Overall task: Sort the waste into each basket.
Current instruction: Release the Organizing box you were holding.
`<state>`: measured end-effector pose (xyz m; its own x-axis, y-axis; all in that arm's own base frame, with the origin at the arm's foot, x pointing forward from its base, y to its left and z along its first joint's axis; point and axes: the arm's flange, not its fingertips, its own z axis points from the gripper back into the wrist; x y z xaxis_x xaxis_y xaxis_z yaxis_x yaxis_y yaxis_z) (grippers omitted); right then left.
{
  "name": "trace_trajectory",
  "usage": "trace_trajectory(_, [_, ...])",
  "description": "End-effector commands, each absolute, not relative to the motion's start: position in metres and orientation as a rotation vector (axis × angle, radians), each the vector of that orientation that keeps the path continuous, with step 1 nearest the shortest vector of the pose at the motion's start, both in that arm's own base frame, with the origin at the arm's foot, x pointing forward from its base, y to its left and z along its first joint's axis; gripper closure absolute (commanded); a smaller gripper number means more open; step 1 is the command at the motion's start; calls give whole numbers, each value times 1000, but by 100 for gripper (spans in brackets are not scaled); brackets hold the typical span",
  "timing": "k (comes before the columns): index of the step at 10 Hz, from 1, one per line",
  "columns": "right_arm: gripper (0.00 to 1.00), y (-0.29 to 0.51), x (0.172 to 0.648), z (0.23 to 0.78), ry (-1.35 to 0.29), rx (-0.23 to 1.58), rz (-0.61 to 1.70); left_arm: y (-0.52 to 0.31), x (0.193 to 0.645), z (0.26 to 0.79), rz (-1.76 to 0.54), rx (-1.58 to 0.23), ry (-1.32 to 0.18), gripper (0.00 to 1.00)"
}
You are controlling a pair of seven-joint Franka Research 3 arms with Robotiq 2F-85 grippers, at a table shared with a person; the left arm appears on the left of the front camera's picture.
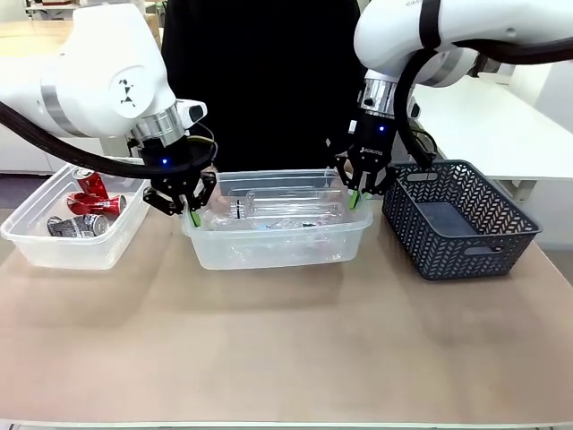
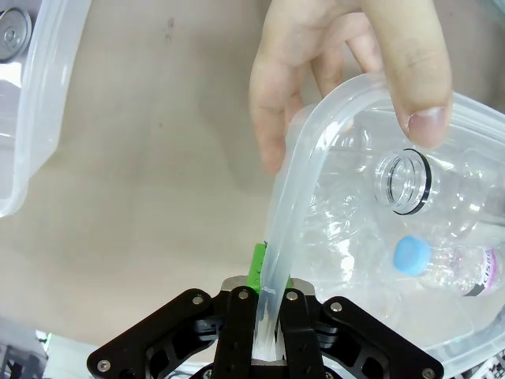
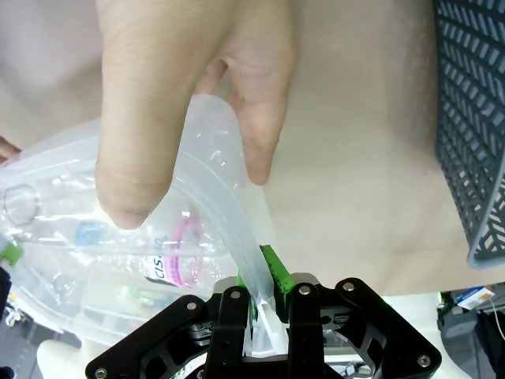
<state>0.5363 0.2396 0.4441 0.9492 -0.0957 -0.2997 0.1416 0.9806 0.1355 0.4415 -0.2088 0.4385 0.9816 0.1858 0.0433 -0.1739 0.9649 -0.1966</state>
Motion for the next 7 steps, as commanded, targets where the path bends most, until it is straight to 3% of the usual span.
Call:
trace_trajectory(1, [94, 240, 536, 444, 297, 157, -121, -209, 442, 438, 182, -193, -62, 96])
trace_trajectory(2, [34, 236, 529, 455, 219, 214, -129, -209, 439, 446, 166, -220, -71, 38])
trace_trajectory(3, [36, 232, 520, 464, 171, 245, -118, -207, 433, 457, 168, -234, -108, 38])
trace_trajectory(4, [0, 225, 507, 472, 134, 267, -120, -199, 422, 471, 175, -245, -155, 0])
trace_trajectory(5, [0, 217, 497, 479, 103, 272, -138, -191, 411, 485, 183, -259, -202, 36])
trace_trajectory(6, [0, 210, 487, 488, 67, 282, -153, -184, 401, 498, 192, -276, -249, 0])
trace_trajectory(7, [12, 203, 478, 497, 22, 294, -166, -179, 391, 511, 193, -291, -300, 0])
